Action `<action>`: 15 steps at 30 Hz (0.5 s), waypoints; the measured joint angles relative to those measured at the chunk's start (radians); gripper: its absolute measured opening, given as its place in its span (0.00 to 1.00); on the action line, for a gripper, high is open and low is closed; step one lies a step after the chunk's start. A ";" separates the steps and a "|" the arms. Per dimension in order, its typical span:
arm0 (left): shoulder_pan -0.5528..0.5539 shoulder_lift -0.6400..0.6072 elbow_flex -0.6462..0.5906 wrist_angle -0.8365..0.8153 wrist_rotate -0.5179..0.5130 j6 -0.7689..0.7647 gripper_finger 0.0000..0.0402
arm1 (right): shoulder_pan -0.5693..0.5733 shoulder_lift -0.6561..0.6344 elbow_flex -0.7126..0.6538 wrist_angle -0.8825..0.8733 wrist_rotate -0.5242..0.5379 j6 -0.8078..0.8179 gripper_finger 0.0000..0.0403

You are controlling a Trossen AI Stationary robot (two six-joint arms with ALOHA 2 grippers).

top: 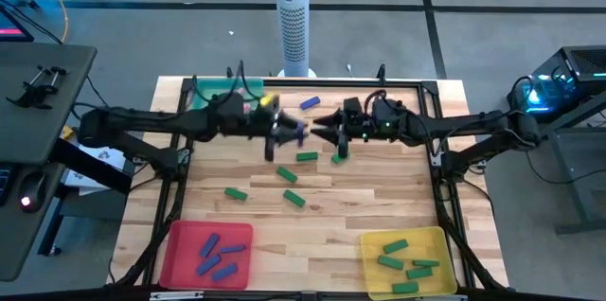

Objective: Sort blocks
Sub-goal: Put the blue block into the red bin

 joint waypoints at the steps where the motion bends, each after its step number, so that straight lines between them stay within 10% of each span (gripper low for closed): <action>1: -0.025 -0.016 0.042 -0.141 -0.019 0.028 0.17 | -0.011 -0.007 0.000 -0.018 0.002 -0.014 0.39; 9: -0.316 -0.031 0.200 -1.081 -0.083 -0.175 0.17 | -0.102 -0.020 0.000 -0.178 0.001 -0.069 0.43; 15: -0.674 -0.030 0.066 -1.168 0.000 -0.666 0.17 | -0.144 -0.010 0.000 -0.210 -0.001 -0.095 0.43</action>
